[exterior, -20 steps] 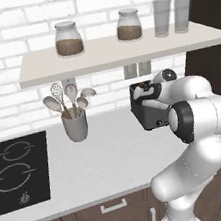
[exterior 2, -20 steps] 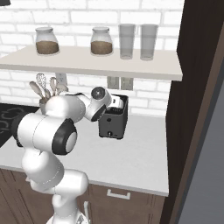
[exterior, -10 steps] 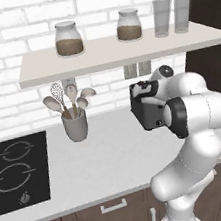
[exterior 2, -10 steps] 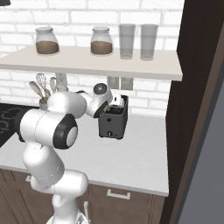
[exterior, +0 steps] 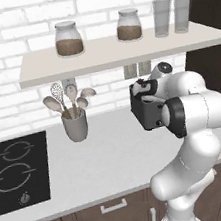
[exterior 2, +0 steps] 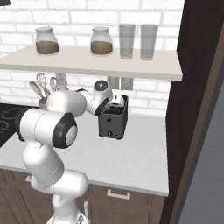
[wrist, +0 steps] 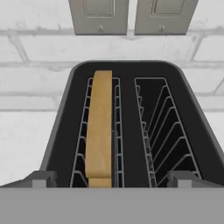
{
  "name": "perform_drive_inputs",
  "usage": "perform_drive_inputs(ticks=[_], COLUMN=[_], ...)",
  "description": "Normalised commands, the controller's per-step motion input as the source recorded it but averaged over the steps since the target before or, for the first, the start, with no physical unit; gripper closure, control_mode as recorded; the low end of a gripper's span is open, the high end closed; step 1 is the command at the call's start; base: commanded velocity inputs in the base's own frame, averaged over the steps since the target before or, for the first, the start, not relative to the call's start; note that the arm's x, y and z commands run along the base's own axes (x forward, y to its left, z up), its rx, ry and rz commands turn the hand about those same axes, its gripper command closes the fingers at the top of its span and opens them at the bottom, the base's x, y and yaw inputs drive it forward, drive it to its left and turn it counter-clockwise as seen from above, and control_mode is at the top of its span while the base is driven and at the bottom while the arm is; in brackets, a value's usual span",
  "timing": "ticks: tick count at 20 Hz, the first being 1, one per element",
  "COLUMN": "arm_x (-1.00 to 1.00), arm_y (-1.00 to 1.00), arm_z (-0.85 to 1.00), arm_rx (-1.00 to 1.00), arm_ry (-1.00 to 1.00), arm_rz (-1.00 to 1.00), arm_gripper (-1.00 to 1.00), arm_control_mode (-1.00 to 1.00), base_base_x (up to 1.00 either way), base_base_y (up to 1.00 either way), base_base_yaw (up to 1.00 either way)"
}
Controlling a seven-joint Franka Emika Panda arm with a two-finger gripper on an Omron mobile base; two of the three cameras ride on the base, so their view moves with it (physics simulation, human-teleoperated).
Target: Start the toaster. Once the lever pops up, take the bread to the plate on the dining counter.
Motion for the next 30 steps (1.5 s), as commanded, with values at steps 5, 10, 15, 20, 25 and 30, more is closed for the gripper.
perform_drive_inputs(ticks=[5, 10, 15, 20, 25, 30], arm_x=[0.01, 0.00, 0.01, 0.05, 0.04, 0.02], arm_y=[0.00, 0.01, 0.00, 0.02, 0.06, 0.06], arm_z=[0.00, 0.00, 0.00, 0.00, 0.00, 0.00], arm_rx=[0.00, 0.00, 0.00, 0.00, 0.00, 0.00], arm_ry=[0.02, 0.02, 0.01, 0.02, 0.03, 0.03], arm_rz=[0.00, 0.00, 0.00, 0.00, 0.00, 0.00], arm_gripper=[-1.00, -1.00, -1.00, -1.00, -1.00, -1.00], arm_control_mode=[-1.00, -1.00, -1.00, -1.00, -1.00, -1.00], base_base_x=[0.00, 0.00, 0.00, 0.00, 0.00, 0.00], base_base_y=[0.00, 0.00, 0.00, 0.00, 0.00, 0.00], base_base_yaw=[0.00, 0.00, 0.00, 0.00, 0.00, 0.00])
